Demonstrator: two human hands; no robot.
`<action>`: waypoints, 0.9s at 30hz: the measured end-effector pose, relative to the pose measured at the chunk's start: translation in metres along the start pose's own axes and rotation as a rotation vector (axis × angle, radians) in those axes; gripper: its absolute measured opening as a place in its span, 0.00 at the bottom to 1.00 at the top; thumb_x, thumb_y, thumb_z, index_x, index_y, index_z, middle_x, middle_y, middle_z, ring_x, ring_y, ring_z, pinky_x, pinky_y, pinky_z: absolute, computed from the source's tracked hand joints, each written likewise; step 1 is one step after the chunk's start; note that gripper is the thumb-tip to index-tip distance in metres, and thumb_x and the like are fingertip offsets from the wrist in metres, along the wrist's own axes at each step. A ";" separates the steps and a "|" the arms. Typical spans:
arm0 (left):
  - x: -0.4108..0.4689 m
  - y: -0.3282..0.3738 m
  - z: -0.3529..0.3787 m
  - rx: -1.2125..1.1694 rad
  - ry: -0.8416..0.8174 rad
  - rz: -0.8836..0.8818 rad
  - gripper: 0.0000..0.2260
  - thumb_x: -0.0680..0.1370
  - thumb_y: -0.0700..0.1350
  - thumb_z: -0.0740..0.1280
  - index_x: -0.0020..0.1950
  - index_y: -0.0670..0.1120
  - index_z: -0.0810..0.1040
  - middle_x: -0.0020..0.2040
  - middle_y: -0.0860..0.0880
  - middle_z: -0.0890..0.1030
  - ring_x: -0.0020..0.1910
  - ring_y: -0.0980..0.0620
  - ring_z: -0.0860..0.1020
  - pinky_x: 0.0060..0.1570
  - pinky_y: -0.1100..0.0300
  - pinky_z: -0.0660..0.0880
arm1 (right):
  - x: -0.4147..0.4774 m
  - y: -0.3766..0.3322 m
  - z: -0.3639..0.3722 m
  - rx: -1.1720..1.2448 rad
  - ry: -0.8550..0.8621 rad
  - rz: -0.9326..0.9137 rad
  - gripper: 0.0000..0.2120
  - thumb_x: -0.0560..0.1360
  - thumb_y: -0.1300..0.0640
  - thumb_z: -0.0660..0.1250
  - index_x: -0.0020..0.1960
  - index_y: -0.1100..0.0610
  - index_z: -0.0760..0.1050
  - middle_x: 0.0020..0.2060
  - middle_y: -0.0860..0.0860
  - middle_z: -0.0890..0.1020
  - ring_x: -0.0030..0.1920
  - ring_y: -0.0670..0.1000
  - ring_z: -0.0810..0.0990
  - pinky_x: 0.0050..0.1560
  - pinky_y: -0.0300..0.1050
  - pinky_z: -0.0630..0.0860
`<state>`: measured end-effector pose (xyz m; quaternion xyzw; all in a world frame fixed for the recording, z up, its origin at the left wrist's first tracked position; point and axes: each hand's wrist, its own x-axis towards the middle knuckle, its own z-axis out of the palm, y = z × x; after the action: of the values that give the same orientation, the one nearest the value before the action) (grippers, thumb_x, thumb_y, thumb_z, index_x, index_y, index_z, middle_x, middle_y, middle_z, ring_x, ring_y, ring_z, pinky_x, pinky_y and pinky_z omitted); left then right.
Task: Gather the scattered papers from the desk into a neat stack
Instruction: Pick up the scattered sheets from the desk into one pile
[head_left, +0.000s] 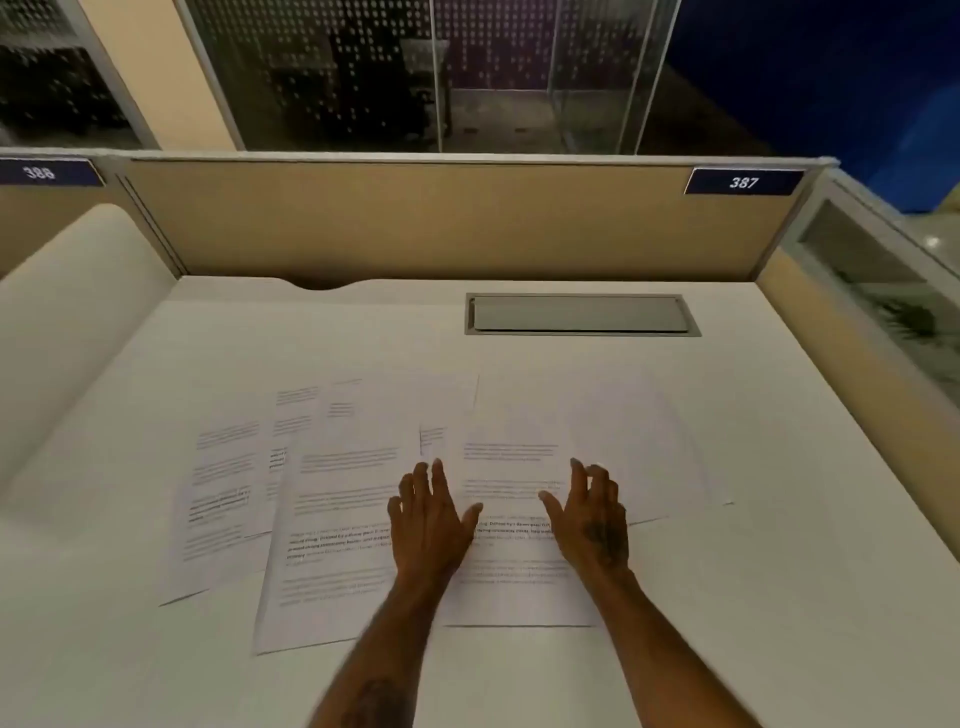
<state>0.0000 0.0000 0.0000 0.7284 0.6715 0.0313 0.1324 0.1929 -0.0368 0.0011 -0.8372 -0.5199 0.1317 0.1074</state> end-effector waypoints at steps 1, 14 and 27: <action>-0.002 0.002 0.003 -0.004 -0.022 -0.042 0.39 0.79 0.67 0.56 0.81 0.44 0.53 0.80 0.43 0.60 0.77 0.42 0.60 0.73 0.45 0.60 | -0.003 0.002 0.000 0.022 -0.012 0.045 0.33 0.78 0.39 0.60 0.77 0.55 0.59 0.73 0.56 0.66 0.70 0.56 0.68 0.67 0.52 0.71; -0.008 0.027 0.022 -0.115 -0.075 -0.239 0.31 0.74 0.65 0.68 0.65 0.43 0.70 0.64 0.44 0.73 0.64 0.44 0.72 0.60 0.49 0.72 | -0.011 0.014 0.010 0.161 -0.107 0.344 0.29 0.74 0.43 0.71 0.67 0.59 0.69 0.64 0.57 0.72 0.63 0.57 0.73 0.60 0.51 0.77; 0.002 0.033 0.014 -0.582 -0.123 -0.346 0.23 0.75 0.47 0.73 0.66 0.41 0.71 0.62 0.42 0.75 0.59 0.42 0.79 0.55 0.50 0.77 | 0.003 0.015 0.008 0.506 -0.161 0.495 0.12 0.76 0.59 0.69 0.57 0.64 0.78 0.54 0.59 0.85 0.48 0.58 0.84 0.50 0.48 0.82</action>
<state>0.0350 -0.0024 -0.0057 0.5360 0.7386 0.1549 0.3783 0.2041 -0.0399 -0.0115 -0.8715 -0.2591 0.3439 0.2349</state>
